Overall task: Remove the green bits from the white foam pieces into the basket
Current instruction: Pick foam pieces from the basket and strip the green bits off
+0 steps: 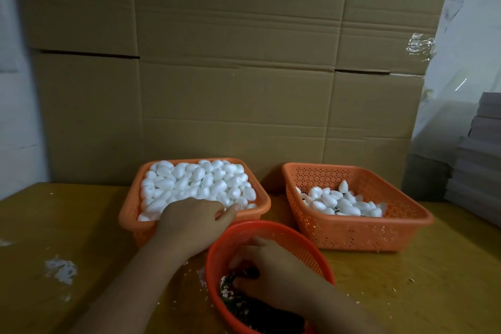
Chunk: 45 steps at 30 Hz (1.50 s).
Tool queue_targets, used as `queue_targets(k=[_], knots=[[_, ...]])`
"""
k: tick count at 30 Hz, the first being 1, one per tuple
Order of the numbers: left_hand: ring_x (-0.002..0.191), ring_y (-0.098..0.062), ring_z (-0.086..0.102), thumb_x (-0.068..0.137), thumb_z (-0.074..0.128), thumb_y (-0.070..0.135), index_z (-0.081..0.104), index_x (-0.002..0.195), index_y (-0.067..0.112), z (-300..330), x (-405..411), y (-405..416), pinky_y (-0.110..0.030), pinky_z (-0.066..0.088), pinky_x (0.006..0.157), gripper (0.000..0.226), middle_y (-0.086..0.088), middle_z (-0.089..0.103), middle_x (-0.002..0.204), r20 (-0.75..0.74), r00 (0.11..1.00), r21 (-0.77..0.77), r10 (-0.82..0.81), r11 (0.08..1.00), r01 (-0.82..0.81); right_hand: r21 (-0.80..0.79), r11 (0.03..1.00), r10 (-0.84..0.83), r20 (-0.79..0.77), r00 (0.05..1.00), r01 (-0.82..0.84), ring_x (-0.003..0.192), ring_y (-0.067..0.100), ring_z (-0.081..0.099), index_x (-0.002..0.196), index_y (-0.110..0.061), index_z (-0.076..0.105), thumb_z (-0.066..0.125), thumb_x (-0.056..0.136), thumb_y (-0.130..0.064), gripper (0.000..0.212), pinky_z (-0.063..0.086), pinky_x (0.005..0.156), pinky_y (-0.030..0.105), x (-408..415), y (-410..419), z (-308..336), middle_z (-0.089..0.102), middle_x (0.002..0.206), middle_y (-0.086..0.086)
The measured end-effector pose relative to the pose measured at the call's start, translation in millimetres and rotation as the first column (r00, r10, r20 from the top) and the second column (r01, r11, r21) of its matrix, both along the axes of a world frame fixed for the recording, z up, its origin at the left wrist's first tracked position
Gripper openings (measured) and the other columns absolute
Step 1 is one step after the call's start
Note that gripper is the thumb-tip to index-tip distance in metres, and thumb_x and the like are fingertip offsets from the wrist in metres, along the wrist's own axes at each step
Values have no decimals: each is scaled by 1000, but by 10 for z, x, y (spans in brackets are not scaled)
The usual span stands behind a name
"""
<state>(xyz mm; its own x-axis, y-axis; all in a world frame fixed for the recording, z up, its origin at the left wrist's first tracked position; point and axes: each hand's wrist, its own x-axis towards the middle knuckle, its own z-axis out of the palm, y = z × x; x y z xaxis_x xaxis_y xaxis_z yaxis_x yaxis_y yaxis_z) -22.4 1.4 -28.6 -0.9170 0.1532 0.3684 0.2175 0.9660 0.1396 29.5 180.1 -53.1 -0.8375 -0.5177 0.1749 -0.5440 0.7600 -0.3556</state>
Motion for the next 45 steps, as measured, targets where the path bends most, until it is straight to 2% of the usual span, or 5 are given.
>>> queue_targets(k=[9, 19, 26, 34, 45], knots=[[99, -10, 47, 88, 19, 72, 49, 70, 28, 53, 13, 32, -30, 40, 75, 56, 10, 46, 90, 13, 1000, -14, 19, 1000, -19, -3, 1000, -9, -2, 1000, 9, 122, 14, 46, 116, -30, 64, 63, 88, -30, 28, 38, 106, 32, 9, 9, 12, 52, 128, -7], [60, -5, 50, 93, 29, 68, 47, 60, 24, 47, 30, 67, -27, 31, 54, 58, 7, 54, 61, 50, 999, 90, 10, 996, -14, -24, 1000, -5, -7, 1000, 5, 123, 12, 46, 115, -30, 65, 63, 88, -29, 27, 37, 106, 31, 8, -4, 5, 52, 129, -8], [93, -6, 51, 88, 50, 60, 55, 85, 35, 96, 63, 63, -28, 38, 71, 26, 16, 52, 88, -15, 999, 241, -44, 969, 46, -33, 999, 1, -4, 1000, -1, 123, 13, 46, 115, -28, 66, 63, 88, -27, 27, 37, 107, 31, 19, -1, 9, 53, 130, -8], [88, -1, 54, 88, 52, -2, 50, 101, 41, 159, 250, 477, -14, 41, 75, 45, 15, 55, 98, -176, 905, 697, -388, 600, 392, -41, 999, 18, -18, 1000, -19, 121, 17, 50, 119, -23, 66, 63, 88, -23, 31, 37, 105, 34, 8, 3, 28, 56, 131, -2], [61, 4, 55, 91, 60, 46, 57, 86, 40, -97, 296, 625, -18, 40, 62, 7, 24, 59, 66, -201, 908, 709, -367, 586, 394, 51, 998, 51, -88, 995, -47, 126, 26, 47, 132, -18, 57, 58, 92, -25, 41, 38, 105, 40, 21, -9, -18, 49, 142, 3]])
